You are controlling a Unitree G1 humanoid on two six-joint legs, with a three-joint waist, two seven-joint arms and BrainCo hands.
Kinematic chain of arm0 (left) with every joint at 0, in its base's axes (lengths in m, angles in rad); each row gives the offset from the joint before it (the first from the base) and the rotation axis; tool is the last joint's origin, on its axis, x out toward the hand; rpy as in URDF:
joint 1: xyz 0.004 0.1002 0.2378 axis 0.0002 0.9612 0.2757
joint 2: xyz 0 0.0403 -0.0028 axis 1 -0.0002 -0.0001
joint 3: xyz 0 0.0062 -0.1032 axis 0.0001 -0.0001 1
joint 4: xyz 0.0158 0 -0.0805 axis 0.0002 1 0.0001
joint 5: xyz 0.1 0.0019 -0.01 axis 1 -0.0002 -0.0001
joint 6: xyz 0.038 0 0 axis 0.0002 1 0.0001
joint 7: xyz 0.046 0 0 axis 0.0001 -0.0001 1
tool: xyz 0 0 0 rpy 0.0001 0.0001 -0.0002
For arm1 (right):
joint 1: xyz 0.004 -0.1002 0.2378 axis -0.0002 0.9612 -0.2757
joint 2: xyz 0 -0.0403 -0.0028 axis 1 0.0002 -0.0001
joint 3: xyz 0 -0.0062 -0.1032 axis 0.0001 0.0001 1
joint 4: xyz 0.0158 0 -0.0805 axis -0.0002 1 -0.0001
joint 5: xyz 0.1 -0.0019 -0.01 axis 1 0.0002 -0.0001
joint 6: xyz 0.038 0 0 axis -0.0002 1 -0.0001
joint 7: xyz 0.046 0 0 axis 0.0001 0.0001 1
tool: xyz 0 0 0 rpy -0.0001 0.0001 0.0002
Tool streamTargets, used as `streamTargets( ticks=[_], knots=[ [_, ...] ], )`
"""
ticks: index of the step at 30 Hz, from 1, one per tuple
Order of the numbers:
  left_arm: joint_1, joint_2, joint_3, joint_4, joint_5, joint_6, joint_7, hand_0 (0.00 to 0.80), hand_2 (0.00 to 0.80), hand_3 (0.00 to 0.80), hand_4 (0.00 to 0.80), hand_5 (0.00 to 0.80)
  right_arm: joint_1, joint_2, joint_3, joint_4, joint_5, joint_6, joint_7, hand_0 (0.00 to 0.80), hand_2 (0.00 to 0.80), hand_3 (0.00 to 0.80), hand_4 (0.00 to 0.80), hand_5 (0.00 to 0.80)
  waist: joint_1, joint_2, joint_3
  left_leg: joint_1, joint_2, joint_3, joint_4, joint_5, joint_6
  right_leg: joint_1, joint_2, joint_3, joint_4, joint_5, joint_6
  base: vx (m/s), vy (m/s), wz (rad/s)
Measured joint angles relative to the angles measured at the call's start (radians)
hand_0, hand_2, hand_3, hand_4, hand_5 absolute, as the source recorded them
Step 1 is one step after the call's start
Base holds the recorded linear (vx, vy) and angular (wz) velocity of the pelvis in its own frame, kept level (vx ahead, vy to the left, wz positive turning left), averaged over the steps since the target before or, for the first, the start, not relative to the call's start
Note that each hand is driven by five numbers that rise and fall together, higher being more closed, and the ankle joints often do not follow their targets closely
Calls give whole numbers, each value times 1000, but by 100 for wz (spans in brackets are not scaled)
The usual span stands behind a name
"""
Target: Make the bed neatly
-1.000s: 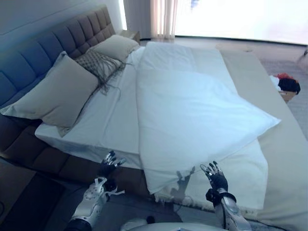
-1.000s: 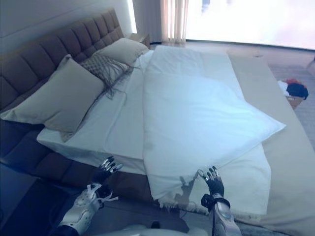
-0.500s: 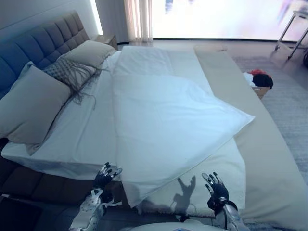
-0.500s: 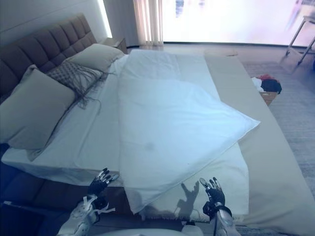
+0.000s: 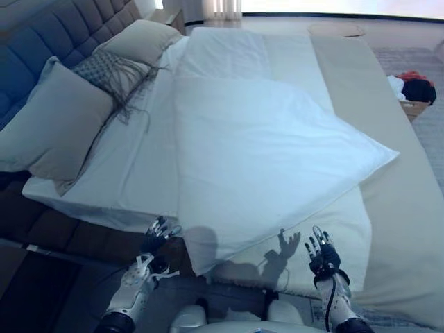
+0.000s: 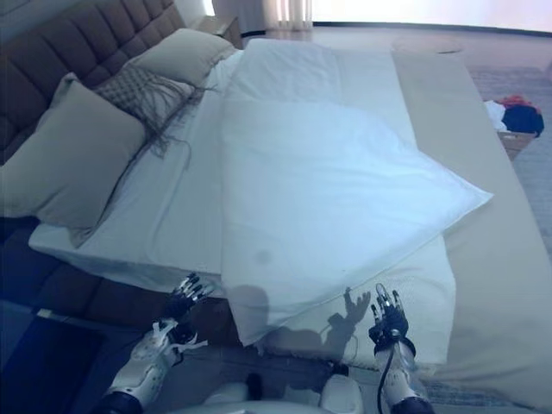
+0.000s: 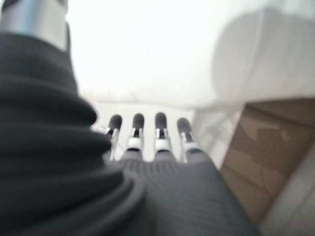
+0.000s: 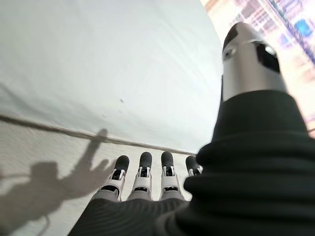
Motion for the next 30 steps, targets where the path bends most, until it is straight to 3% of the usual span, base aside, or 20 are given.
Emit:
streamTargets(
  ticks=[4,6,10,14,21,30],
  knots=[
    [-90,7,-11,0,-12,-8,-2,0,0,0,0,0,-125,-78,-80,82,124,22,80,0,0,0,0,0,1,28,88,-146,17,-9,106,-1,-13,-94,16,1,12,37,-11,-240,-236,-1],
    [-131,7,-10,0,-19,-25,-4,0,0,0,0,0,-178,-111,-101,101,183,22,104,0,0,0,0,0,4,36,132,-193,33,-34,133,-4,-19,-123,33,-6,6,54,-23,-153,-209,0],
    [-188,9,-28,-1,-21,-50,-4,0,0,0,0,0,-265,-155,-180,202,360,44,192,0,0,0,0,0,30,33,190,-254,48,-58,151,-3,-26,-161,41,-47,-16,62,-38,-143,-119,6],
    [-209,22,-31,-1,-40,-66,9,0,0,0,0,0,-376,-245,-224,308,489,85,238,0,0,0,0,0,45,59,249,-329,51,-66,185,-2,-27,-214,33,-78,-17,90,-49,-108,-90,1],
    [-231,48,-50,-31,-59,-72,16,0,0,0,0,0,-542,-413,-264,461,600,197,275,0,0,0,0,0,88,104,291,-397,36,-89,187,10,-33,-279,27,-81,-13,112,-54,-59,-72,1],
    [-246,139,-49,-108,-149,-80,5,0,0,0,0,0,-617,-520,-309,531,677,245,279,0,0,0,0,0,143,108,293,-400,23,-120,154,27,-40,-283,16,-101,-16,110,-49,13,-107,7]
  ],
)
